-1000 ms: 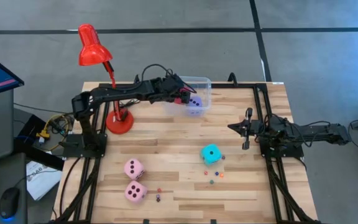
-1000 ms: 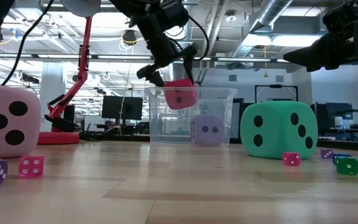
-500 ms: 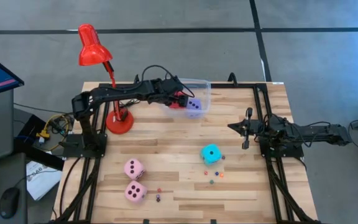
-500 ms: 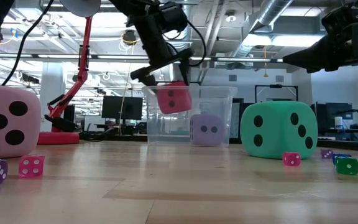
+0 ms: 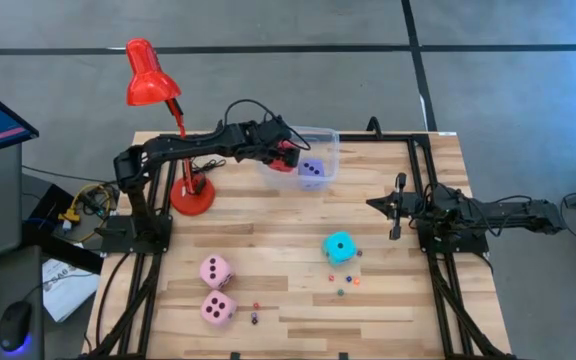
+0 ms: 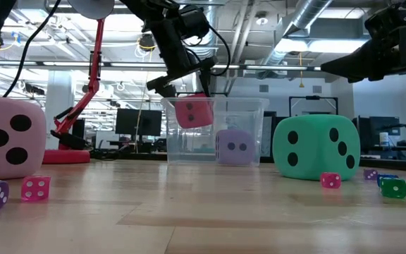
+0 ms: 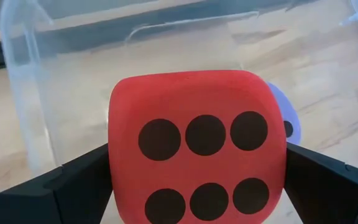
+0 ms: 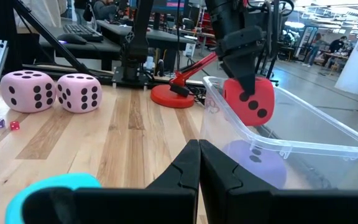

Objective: Pick & Place Dice
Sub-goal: Put the large red die into the transparent bin

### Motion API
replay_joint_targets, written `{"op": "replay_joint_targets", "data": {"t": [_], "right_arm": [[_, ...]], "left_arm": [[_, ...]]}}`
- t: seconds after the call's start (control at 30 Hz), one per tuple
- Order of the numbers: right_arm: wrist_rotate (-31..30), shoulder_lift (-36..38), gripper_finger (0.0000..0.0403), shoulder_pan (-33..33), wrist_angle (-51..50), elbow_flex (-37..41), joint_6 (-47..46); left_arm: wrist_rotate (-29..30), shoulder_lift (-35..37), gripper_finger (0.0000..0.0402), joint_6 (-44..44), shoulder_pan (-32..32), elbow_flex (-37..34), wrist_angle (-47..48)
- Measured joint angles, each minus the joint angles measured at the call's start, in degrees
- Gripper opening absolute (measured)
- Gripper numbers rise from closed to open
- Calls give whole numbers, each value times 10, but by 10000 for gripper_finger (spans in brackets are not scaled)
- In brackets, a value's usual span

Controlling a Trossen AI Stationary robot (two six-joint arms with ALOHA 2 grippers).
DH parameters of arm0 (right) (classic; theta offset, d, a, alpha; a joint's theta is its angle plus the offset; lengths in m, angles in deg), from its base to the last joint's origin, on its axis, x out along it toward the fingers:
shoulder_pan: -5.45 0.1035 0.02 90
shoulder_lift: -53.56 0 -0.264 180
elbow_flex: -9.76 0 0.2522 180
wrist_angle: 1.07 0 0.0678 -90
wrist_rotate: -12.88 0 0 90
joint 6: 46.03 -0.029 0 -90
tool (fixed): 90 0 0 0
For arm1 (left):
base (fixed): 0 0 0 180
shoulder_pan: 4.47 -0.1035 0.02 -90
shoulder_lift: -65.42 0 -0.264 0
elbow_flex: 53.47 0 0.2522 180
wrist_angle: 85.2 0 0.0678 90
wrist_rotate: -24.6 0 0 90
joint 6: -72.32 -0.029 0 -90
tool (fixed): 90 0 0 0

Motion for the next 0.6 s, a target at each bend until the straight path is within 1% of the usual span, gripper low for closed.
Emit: {"op": "replay_joint_targets", "data": {"t": [0.2,0.5,0.6], "right_arm": [[0,0,0,0,0,0,0],[0,0,0,0,-3,0,0],[0,0,0,0,-2,0,0]], "left_arm": [[0,0,394,0,0,0,0],[0,0,399,3,3,0,0],[-2,0,399,4,-3,0,-16]]}}
